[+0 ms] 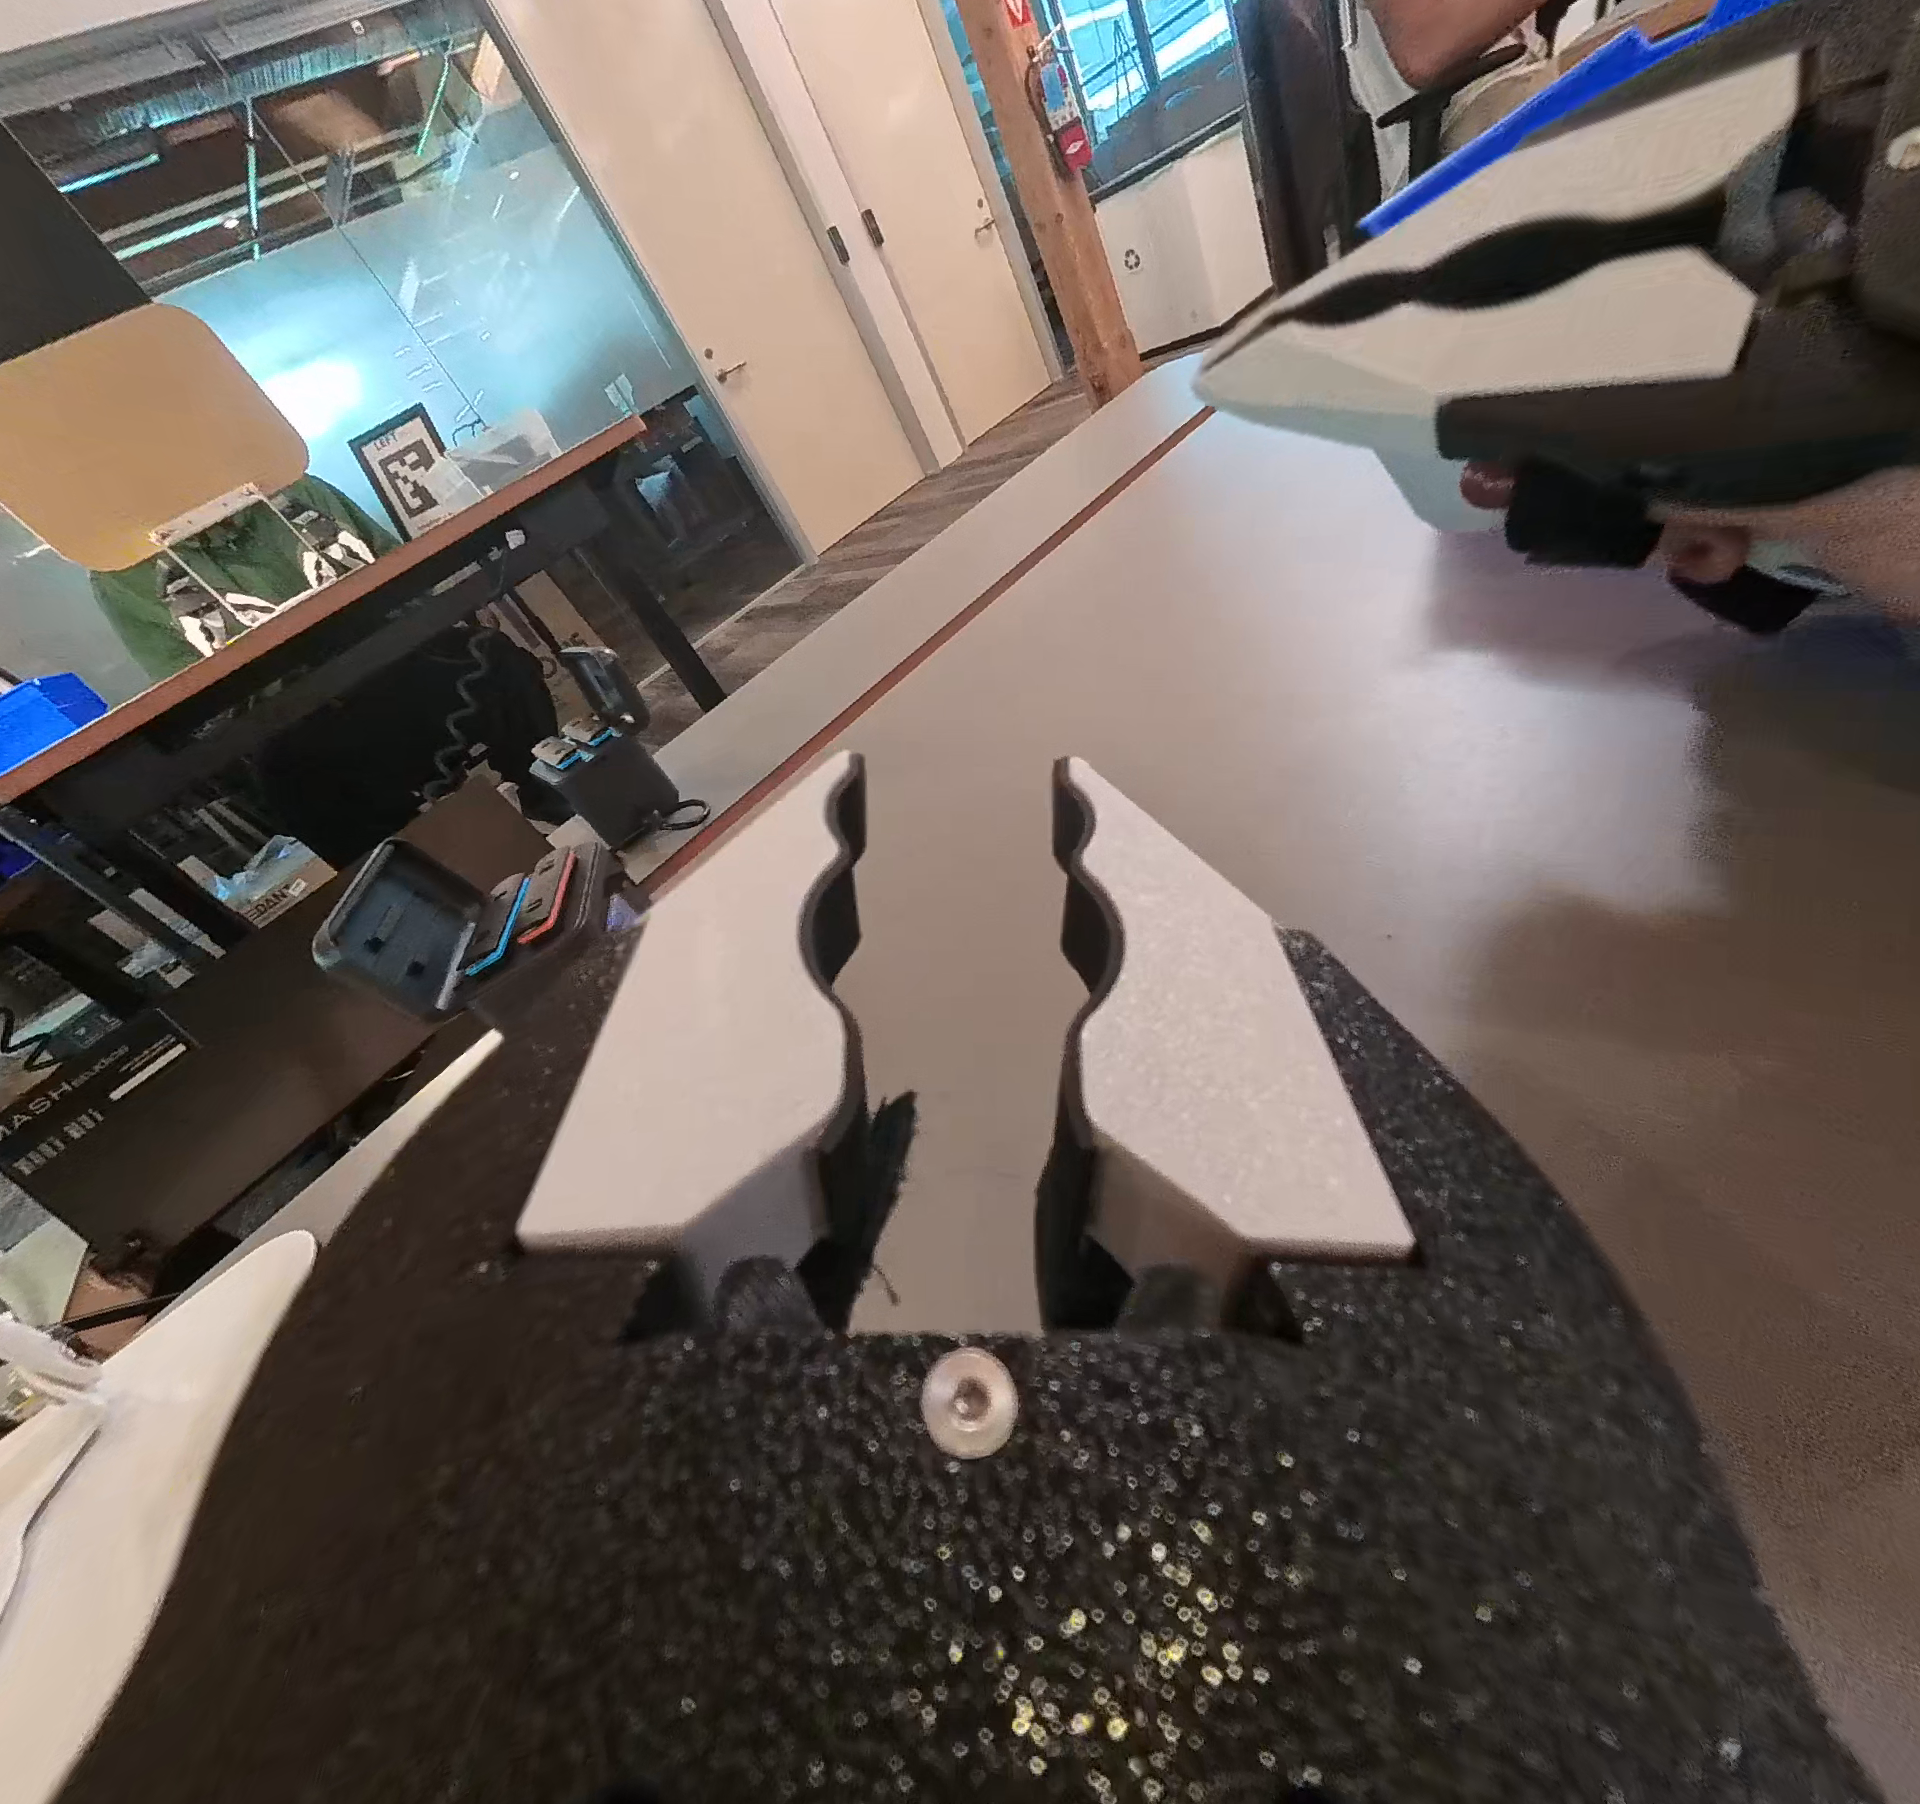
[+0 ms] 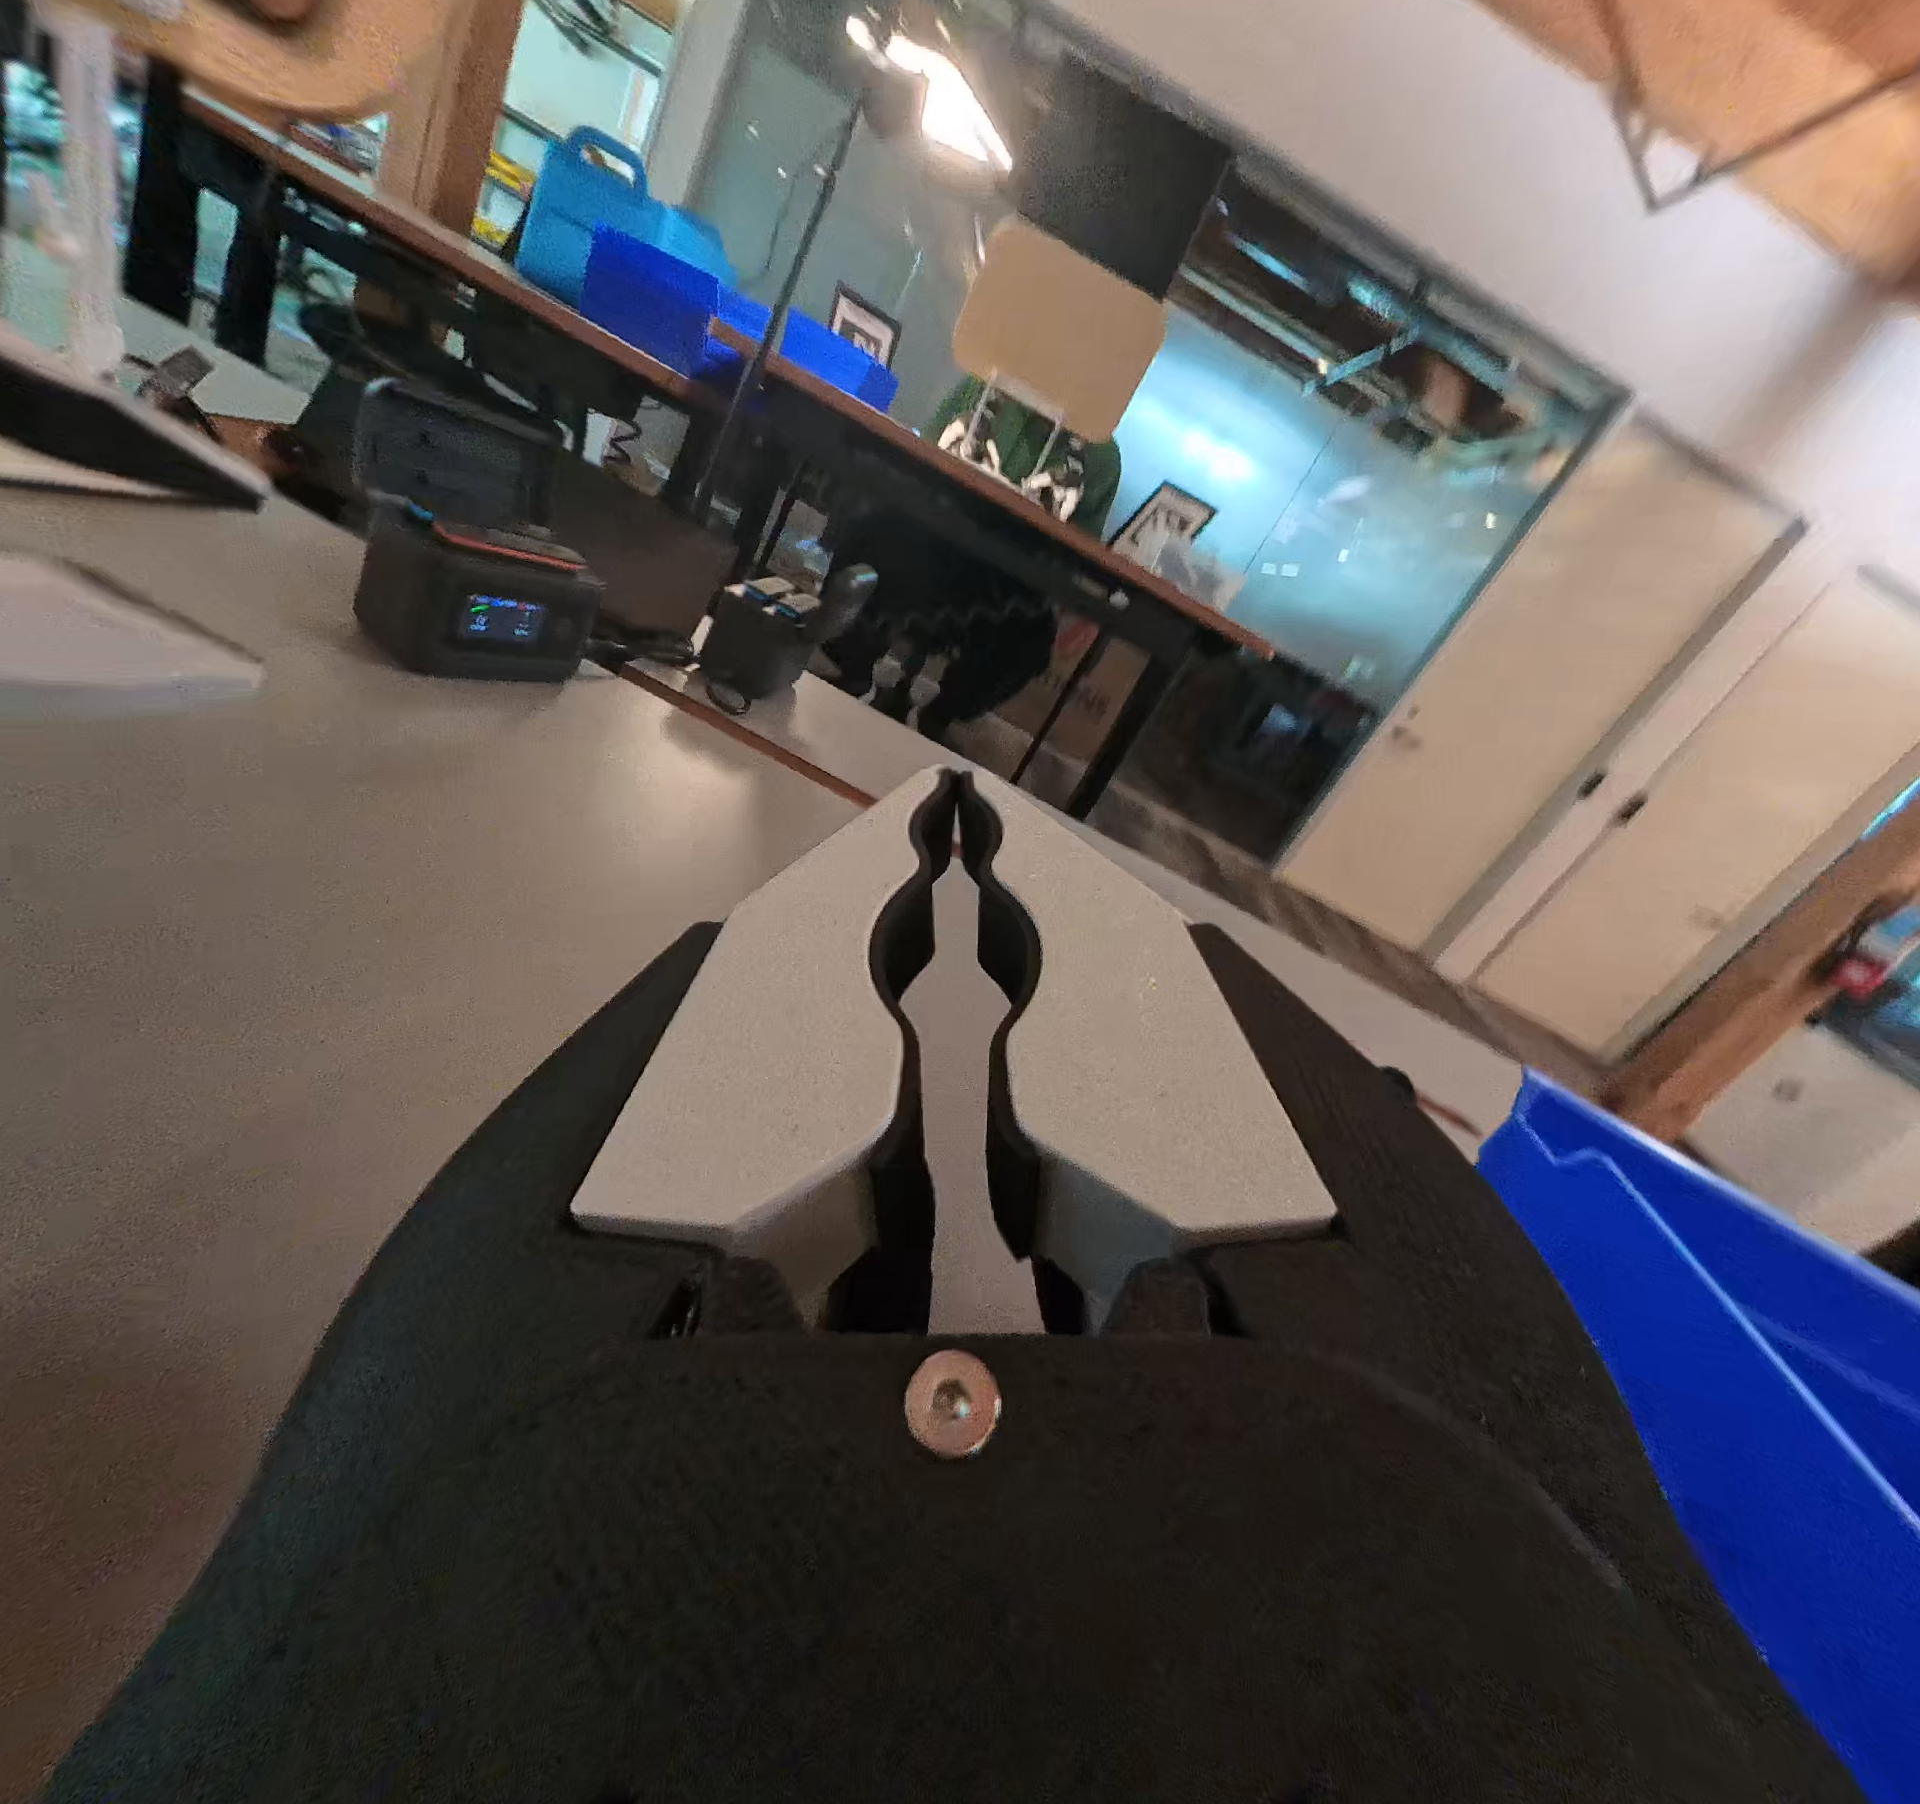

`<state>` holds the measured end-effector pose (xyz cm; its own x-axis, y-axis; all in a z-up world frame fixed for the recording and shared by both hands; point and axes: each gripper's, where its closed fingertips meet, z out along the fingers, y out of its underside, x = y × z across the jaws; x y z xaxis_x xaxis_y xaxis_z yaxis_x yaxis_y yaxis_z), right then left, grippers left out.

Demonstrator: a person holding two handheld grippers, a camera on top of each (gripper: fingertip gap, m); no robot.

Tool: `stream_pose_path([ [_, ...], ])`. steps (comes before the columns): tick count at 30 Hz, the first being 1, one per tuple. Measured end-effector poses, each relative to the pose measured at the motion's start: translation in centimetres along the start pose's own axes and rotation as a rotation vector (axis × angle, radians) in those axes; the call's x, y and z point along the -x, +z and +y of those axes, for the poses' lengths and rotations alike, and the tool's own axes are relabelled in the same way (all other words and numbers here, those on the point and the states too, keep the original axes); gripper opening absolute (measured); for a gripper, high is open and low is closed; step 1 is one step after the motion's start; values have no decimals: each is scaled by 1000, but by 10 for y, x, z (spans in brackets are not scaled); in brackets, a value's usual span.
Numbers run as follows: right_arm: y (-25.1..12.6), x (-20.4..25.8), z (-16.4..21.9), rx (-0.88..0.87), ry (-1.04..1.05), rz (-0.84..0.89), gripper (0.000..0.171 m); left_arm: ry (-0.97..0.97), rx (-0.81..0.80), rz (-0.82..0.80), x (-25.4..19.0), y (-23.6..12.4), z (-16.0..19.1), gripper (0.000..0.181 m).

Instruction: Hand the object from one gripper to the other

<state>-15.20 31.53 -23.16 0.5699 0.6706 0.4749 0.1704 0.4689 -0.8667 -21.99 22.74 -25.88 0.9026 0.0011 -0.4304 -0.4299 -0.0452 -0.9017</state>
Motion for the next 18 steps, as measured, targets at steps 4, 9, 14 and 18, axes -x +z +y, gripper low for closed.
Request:
stream_pose_path([
  [4, -4, 11, -5, -41, -56, -40, 0, 37, 7, -52, 10, -12, -10, 13],
  [9, -2, 8, -2, -36, 6, -53, 0, -38, -31, -301, 71, -81, -65, 0],
  [14, -3, 11, -3, -44, 4, -70, 0, -50, 202, -554, 149, -176, -49, 0],
  [18, -3, 12, -4, -45, 5, -75, 0, -443, 558, -537, 183, -235, 29, 0],
])
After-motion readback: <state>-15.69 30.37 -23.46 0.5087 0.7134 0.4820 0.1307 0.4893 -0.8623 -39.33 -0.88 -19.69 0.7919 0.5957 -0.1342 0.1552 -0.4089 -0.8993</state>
